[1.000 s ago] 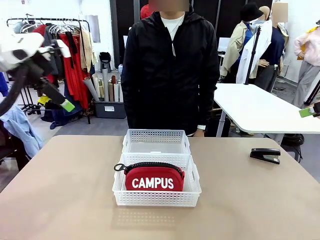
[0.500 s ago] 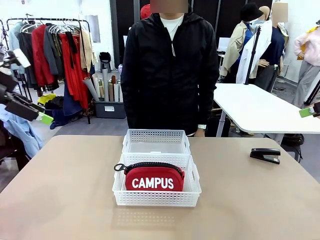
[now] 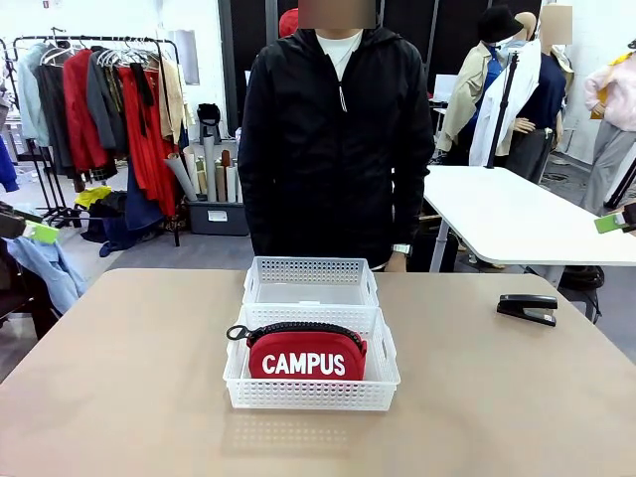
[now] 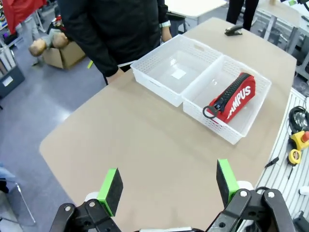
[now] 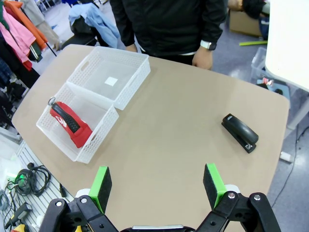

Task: Distribute items into two baskets.
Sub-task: Pick up the Stapler that the person points to.

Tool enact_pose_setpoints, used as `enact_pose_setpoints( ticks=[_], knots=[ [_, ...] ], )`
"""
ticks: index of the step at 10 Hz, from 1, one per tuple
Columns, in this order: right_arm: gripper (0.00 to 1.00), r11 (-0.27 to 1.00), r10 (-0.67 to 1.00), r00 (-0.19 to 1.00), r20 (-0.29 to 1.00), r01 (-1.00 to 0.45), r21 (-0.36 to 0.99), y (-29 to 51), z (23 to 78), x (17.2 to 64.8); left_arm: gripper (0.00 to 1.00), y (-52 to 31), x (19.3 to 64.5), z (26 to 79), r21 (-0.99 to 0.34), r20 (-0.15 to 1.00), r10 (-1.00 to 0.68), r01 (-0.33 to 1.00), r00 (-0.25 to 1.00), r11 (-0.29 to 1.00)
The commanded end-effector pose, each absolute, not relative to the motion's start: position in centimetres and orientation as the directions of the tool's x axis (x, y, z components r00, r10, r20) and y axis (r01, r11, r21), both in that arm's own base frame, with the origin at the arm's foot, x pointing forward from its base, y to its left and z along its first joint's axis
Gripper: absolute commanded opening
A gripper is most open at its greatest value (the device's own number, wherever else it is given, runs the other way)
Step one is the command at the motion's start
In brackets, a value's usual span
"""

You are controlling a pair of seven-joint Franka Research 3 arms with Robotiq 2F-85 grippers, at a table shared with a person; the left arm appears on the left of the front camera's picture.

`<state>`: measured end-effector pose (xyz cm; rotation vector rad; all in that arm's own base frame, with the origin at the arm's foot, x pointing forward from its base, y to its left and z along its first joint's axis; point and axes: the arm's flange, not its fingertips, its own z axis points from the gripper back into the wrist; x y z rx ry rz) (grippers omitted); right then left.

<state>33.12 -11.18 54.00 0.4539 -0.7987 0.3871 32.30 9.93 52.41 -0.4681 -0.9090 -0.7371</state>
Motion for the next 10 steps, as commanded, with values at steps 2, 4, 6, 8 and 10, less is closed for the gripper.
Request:
enact_pose_setpoints(
  ticks=[2, 4, 6, 8, 10],
  knots=[
    [1.00, 0.828, 0.154, 0.630, 0.761, -0.502, 0.248, -11.2, 54.1, 33.2, 1.00, 7.3, 31.9, 50.4, -0.043, 0.850, -0.384, 0.774, 0.361, 0.632],
    [1.00, 0.828, 0.154, 0.630, 0.761, -0.502, 0.248, -11.2, 54.1, 33.2, 1.00, 9.2, 32.8, 52.0, -0.066, 0.840, -0.373, 0.756, 0.395, 0.652],
    [1.00, 0.828, 0.154, 0.630, 0.761, -0.502, 0.248, -11.2, 54.1, 33.2, 1.00, 9.2, 32.8, 52.0, -0.066, 0.840, -0.373, 0.756, 0.395, 0.652],
    [1.00, 0.828, 0.154, 0.630, 0.761, -0.502, 0.248, -11.2, 54.1, 33.2, 1.00, 9.2, 32.8, 52.0, -0.066, 0.840, -0.373, 0.756, 0.395, 0.652],
    [1.00, 0.828, 0.154, 0.630, 0.761, -0.502, 0.248, -11.2, 54.1, 33.2, 1.00, 9.2, 32.8, 52.0, -0.066, 0.840, -0.373, 0.756, 0.395, 0.652]
  ],
)
